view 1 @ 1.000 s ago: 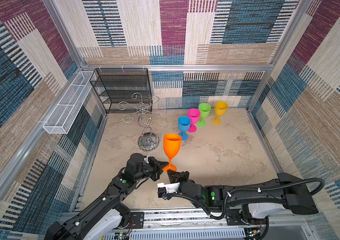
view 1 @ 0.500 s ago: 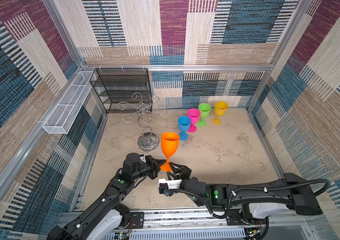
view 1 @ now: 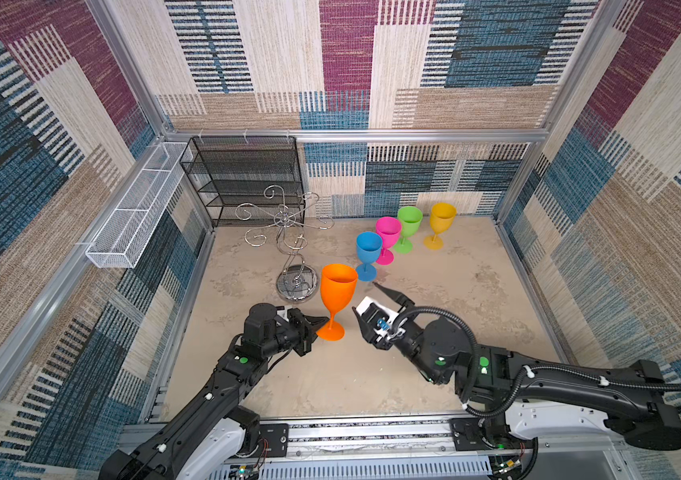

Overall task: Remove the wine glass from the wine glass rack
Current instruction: 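Close the left gripper on the orange glass stem while the right gripper releases and withdraws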

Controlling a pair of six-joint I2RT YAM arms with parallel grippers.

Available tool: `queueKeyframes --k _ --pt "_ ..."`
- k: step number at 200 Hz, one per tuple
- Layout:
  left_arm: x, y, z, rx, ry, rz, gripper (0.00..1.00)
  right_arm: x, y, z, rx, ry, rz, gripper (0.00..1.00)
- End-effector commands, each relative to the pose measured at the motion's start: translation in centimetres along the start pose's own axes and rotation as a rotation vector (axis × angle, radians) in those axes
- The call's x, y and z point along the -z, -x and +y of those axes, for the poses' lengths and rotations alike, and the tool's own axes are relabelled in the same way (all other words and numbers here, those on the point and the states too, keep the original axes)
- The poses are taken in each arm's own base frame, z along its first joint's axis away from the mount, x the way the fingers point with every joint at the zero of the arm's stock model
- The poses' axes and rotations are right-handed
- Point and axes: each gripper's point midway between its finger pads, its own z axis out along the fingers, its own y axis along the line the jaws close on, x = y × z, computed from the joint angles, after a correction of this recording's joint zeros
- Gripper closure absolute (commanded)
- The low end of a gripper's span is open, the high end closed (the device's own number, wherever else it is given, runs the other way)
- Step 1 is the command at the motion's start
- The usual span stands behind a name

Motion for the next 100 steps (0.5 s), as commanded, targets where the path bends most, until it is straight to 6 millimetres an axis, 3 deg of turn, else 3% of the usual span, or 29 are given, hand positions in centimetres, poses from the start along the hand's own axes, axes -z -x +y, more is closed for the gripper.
queueKeyframes --k 1,58,100 --pt "-0.1 -0.2 -0.5 -0.085 -0.013 0.019 1.00 0.2 -0.2 -0.6 -0.198 0.057 0.036 0.33" --pt "-0.3 0.8 0.3 -0.195 0.023 -0.015 1.00 0.2 0.6 -6.8 -0.502 0.024 0.095 0.34" --pt "0.1 1.0 -0.1 -0.288 0.041 -0.043 1.00 -0.7 0.1 -8.3 -0.630 0.056 0.160 0.35"
